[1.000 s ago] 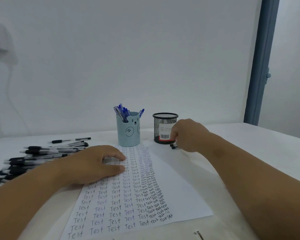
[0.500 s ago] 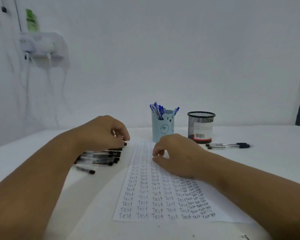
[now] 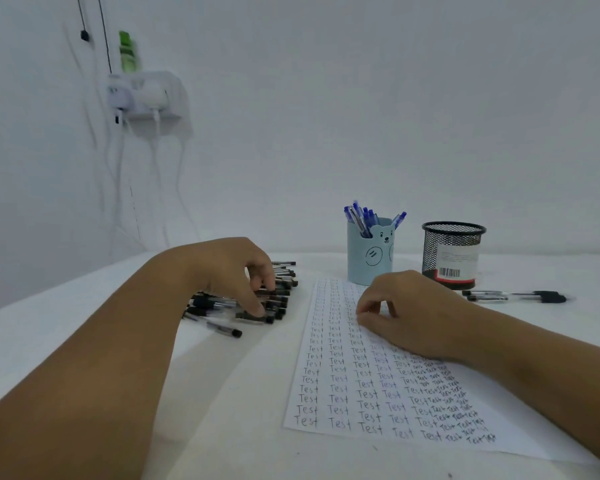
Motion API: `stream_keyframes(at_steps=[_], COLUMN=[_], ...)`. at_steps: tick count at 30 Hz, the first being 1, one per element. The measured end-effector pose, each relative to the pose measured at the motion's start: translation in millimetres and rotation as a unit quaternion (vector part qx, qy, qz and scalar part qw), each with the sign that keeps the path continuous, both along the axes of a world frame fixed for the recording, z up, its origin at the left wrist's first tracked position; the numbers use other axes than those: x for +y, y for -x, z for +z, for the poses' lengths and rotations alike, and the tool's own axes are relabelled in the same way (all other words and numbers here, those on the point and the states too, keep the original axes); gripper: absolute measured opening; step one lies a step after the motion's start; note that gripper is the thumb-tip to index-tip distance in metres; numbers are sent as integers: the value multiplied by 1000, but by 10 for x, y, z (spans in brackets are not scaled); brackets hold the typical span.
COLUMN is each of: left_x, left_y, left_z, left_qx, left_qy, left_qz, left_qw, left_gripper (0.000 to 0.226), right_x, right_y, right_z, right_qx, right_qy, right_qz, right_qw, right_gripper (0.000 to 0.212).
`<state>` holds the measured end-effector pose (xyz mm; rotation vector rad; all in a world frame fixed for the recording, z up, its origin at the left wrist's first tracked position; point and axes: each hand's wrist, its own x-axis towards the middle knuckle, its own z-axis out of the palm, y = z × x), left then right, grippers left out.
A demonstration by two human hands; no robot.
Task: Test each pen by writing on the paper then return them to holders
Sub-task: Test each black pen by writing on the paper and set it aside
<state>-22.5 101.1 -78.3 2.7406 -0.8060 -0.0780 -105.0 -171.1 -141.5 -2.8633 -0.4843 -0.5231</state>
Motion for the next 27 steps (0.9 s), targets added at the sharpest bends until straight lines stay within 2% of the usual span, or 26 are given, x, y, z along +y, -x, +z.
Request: stream_keyframes(at_steps=[9,11,13,14,16,18,19,21,22,23,25,27], left_x=[-26,-44,-68,-102,-160,-207,-233,-299,-329,-360,-418,-454], left_y=[47,79,117,122,140,129,107,60,42,22,-8,-14], left_z=[5,39,70,84,121,147,150,124,91,51,-39,-108], left_qx=[-22,-62,-72,-65,-64,-20,41,186,241,279,313,320], left_qy=[31,92,215,293,435,584,663,781,809,824,841,848], left_qz=[17,17,-1,-20,-46,-60,-68,-76,-70,-61,-42,-27], left_qw=[999,994,974,954,897,809,745,592,531,489,440,421], left_gripper=[11,9,8,8,7,10,13,19,21,22,28,38], right_x=[-21,-26,-15,-19,-22,-22,-23,-17,-14,-13,-11,-14], right_y=[-2,6,1,2,-3,-1,4,9,9,10,9,10], right_z=[-16,-16,-18,-14,-10,-7,-7,-4,-1,0,1,-4], right_qx=[3,3,7,9,11,12,13,15,17,17,17,16], right_qy=[-16,-16,-18,-19,-17,-16,-17,-18,-21,-22,-22,-21], right_qz=[2,3,4,3,1,1,1,2,2,2,0,-1], right_qw=[1000,1000,1000,1000,1000,1000,1000,1000,1000,1000,1000,1000], right_gripper=[14,14,15,15,16,16,16,16,16,16,16,16])
